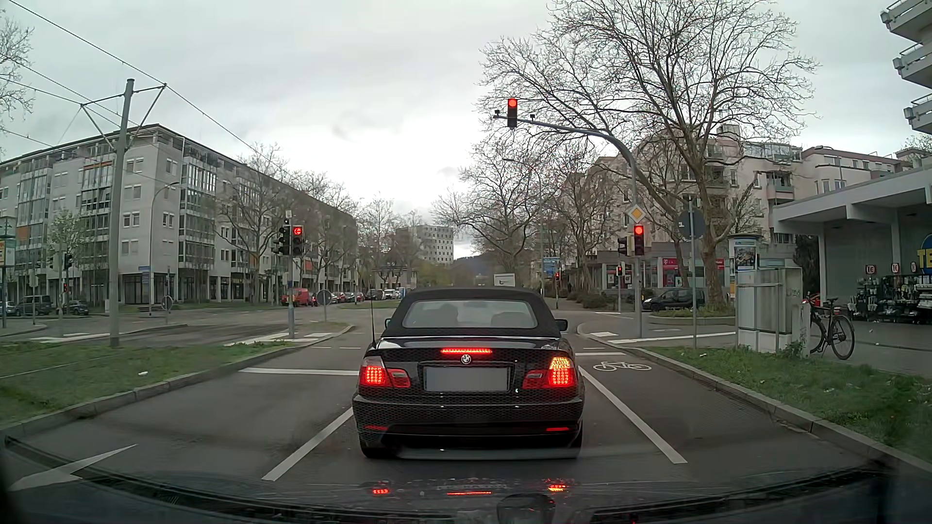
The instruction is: Follow the waypoints while adhering to traffic rules and regulations
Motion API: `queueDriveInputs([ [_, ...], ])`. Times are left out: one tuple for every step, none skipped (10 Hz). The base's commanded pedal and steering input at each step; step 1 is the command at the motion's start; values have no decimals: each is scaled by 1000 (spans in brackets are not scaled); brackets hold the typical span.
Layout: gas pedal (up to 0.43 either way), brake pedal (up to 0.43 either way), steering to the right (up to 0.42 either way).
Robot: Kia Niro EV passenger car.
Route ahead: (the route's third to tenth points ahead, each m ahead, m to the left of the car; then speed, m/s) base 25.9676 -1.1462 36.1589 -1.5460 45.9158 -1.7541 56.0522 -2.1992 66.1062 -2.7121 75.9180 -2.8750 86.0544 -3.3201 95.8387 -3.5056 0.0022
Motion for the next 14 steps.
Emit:
queueDriveInputs([
  [0, 213, 23],
  [0, 220, 23],
  [0, 213, 23],
  [0, 213, 23],
  [0, 213, 22],
  [0, 213, 23],
  [0, 213, 23],
  [0, 213, 23],
  [0, 213, 23],
  [0, 220, 23],
  [0, 213, 23],
  [0, 213, 23],
  [0, 213, 23],
  [0, 213, 23],
])
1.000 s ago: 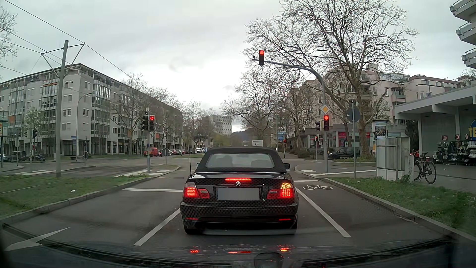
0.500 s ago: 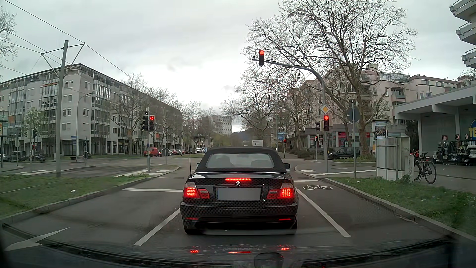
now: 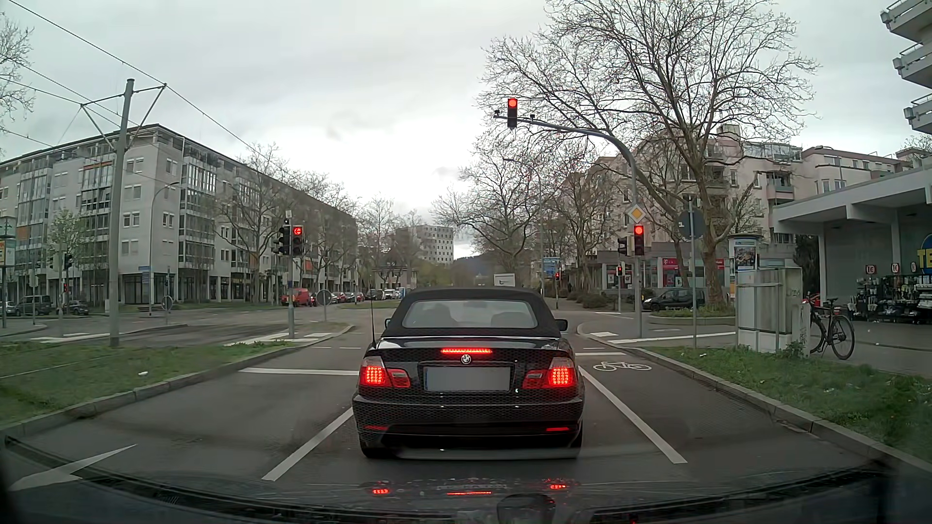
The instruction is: Follow the waypoints while adhering to traffic rules and regulations
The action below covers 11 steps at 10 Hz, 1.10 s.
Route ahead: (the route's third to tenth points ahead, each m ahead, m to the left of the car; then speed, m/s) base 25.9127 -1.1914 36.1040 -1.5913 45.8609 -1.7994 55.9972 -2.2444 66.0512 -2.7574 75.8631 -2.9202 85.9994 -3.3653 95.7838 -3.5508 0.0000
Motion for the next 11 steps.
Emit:
queueDriveInputs([
  [0, 213, 23],
  [0, 213, 23],
  [0, 213, 23],
  [0, 220, 23],
  [0, 213, 23],
  [0, 213, 23],
  [0, 213, 23],
  [0, 213, 23],
  [0, 213, 23],
  [0, 213, 23],
  [0, 213, 23],
])
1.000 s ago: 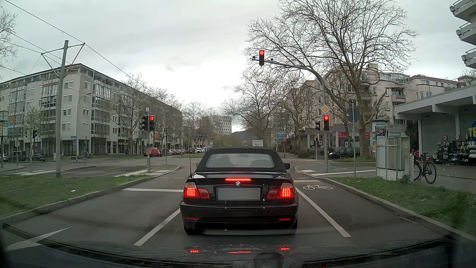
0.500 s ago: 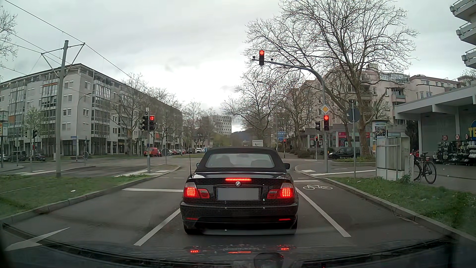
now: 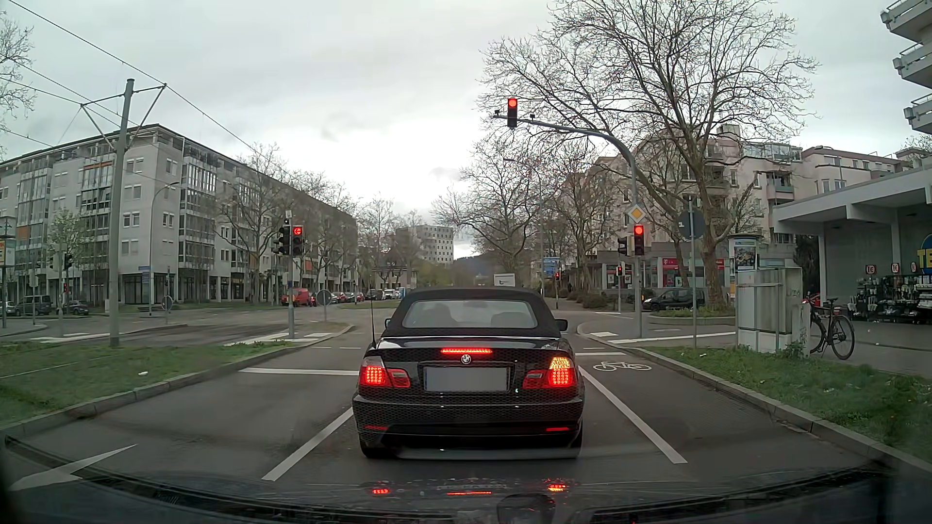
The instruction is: Follow the waypoints while adhering to traffic rules and regulations
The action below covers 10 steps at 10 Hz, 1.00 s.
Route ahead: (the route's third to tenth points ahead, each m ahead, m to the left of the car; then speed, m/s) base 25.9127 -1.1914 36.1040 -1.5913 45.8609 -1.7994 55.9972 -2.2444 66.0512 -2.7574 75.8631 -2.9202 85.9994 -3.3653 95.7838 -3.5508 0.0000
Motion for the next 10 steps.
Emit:
queueDriveInputs([
  [0, 220, 22],
  [0, 213, 23],
  [0, 213, 23],
  [0, 213, 23],
  [0, 213, 23],
  [0, 213, 23],
  [0, 213, 23],
  [0, 213, 23],
  [0, 213, 23],
  [0, 213, 23],
])
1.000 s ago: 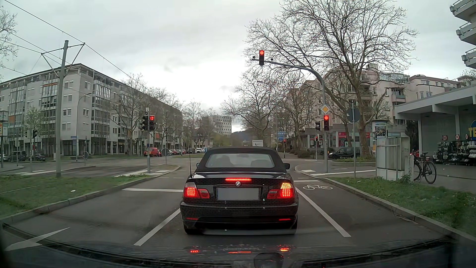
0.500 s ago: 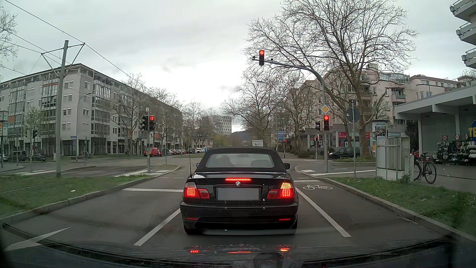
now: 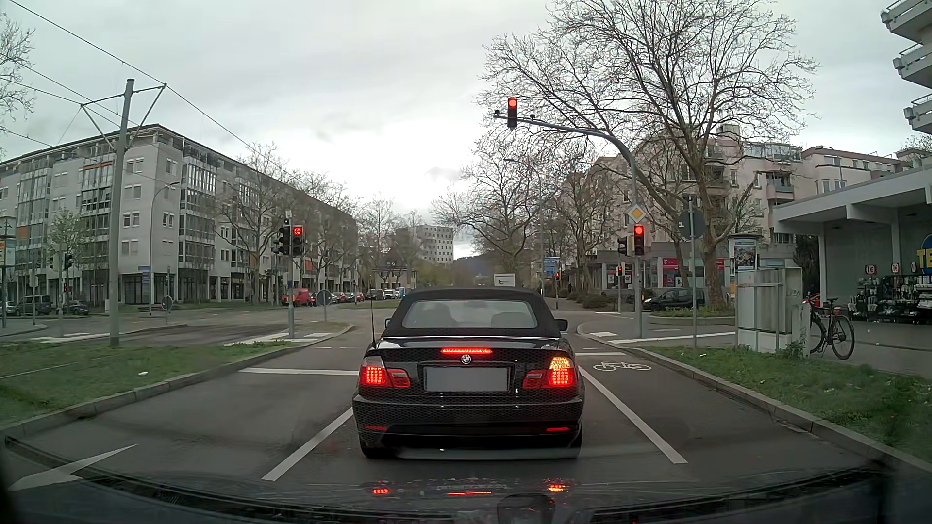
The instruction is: Follow the waypoints while adhering to traffic rules and regulations
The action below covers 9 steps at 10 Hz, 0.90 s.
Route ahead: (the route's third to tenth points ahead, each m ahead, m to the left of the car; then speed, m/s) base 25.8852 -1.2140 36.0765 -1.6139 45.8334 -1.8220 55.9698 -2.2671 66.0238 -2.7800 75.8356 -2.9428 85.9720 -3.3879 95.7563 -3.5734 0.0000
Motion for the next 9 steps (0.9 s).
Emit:
queueDriveInputs([
  [0, 213, 23],
  [0, 220, 23],
  [0, 220, 23],
  [0, 213, 23],
  [0, 213, 23],
  [0, 220, 23],
  [0, 220, 23],
  [0, 213, 23],
  [0, 220, 23],
])
